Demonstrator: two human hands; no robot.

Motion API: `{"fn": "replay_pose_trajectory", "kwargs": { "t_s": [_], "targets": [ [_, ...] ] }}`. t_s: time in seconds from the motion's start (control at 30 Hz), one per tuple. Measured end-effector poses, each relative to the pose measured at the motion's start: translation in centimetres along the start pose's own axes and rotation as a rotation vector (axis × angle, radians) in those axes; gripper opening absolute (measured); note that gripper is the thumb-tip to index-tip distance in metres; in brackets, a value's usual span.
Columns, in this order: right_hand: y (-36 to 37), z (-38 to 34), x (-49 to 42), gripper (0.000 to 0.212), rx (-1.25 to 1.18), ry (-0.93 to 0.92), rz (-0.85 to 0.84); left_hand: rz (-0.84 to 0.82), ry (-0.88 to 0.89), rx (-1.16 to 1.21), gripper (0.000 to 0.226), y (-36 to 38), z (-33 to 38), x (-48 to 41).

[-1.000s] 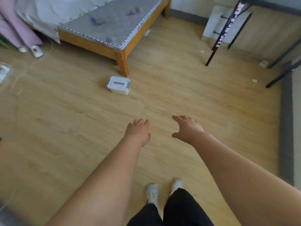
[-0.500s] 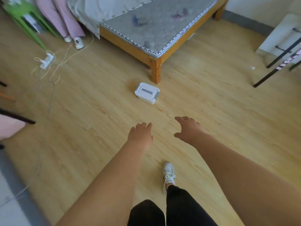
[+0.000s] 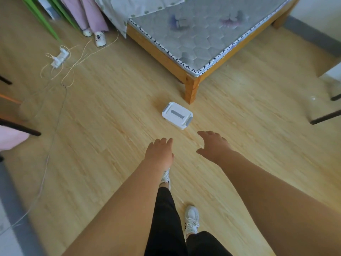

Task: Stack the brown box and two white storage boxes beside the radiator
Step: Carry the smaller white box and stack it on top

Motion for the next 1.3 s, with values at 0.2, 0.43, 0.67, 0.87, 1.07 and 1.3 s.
{"fn": "replay_pose_trajectory", "kwargs": {
  "t_s": [0.2, 0.43, 0.67, 0.87, 1.07, 1.3],
  "targets": [
    [-3.3, -2.3, -8.5, 0.068, -0.038, 0.071, 0.009, 0.006, 0.054, -0.021, 0.059, -4.3, -4.3, -9.1],
    [-5.6, -4.7, -17.4, 0.066, -0.087, 0.129, -0.028, -0.04, 0.102, -0.048, 0.055, -7.2, -8.8, -18.5],
    [-6.9, -4.5, -25.5, 0.062, -0.106, 0.145, -0.08, -0.072, 0.143, -0.002, 0.054, -8.2, -10.1, -26.7],
    [-5.7, -2.5, -33.2, 0.06, -0.104, 0.151, -0.153, -0.09, 0.109, 0.013, 0.049, -7.4, -10.6, -34.8],
    [-2.4, -0.5, -40.3, 0.054, -0.102, 0.169, -0.216, -0.093, 0.126, 0.024, 0.05, -4.3, -10.3, -43.2],
    [5.3, 1.6, -49.9, 0.051, -0.109, 0.175, -0.23, -0.108, 0.192, -0.061, 0.04, 4.5, -10.8, -52.7]
  ]
}}
Point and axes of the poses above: each hand's wrist, its own x-axis away from the middle knuckle, its own y-axis out of the palm, z = x × y, the point moved 9 cm from there along -x, towards the middle knuckle, and after that the axes turned 3 degrees about y, right-handed, at the moved point
